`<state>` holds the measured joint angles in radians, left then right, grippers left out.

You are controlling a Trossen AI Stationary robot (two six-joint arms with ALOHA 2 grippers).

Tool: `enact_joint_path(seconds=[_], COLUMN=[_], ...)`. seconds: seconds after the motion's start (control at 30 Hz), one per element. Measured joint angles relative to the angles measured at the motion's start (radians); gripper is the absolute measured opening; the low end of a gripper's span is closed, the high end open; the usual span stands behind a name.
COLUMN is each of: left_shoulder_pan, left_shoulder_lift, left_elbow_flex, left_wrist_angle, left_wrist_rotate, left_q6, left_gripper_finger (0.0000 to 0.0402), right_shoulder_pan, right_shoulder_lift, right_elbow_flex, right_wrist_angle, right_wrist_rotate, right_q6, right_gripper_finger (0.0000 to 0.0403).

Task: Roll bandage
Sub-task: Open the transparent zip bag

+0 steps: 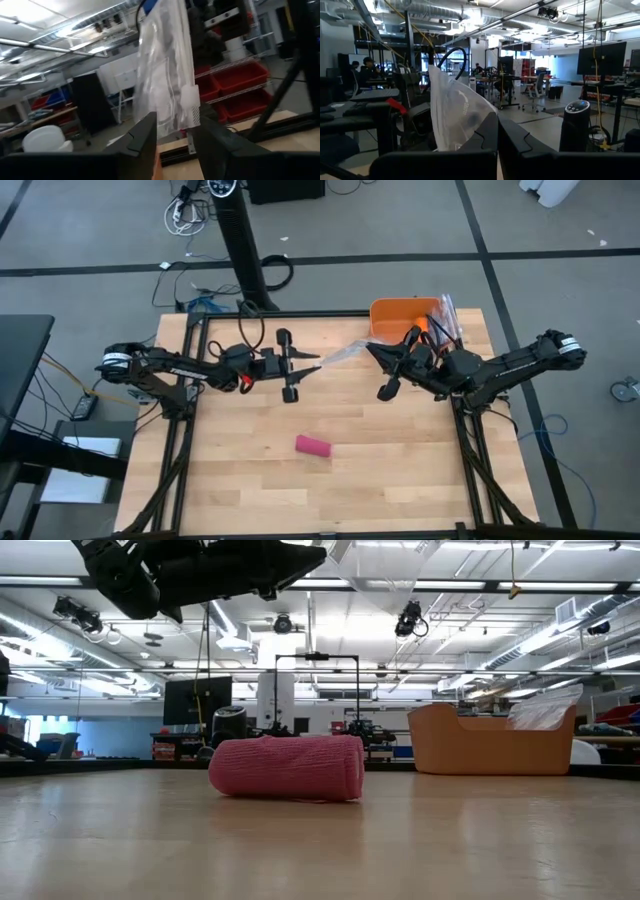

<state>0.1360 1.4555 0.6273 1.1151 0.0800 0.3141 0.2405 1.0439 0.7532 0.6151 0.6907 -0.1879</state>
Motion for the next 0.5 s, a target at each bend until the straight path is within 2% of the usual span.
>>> enact_joint_path(seconds=[0.1, 0.27, 0.5], left_shoulder_pan=[0.0, 0.0, 0.0], left_shoulder_lift=[0.0, 0.0, 0.0], left_elbow_flex=[0.0, 0.0, -0.011], left_wrist_angle=[0.0, 0.007, 0.01], left_wrist_rotate=[-0.043, -0.053, -0.052], left_q6=[0.011, 0.026, 0.048], left_gripper_finger=[0.0101, 0.0015, 0.0004], right_shoulder_pan=[0.0, 0.002, 0.021], right_shoulder_lift=[0.0, 0.0, 0.0], right_elbow_flex=[0.0, 0.0, 0.0], right_wrist_angle=[-0.001, -0.002, -0.118], right_wrist_rotate=[-0.003, -0.003, 0.017], right_q6=[0.0, 0.001, 0.045], right_gripper_finger=[0.0, 0.0, 0.0007])
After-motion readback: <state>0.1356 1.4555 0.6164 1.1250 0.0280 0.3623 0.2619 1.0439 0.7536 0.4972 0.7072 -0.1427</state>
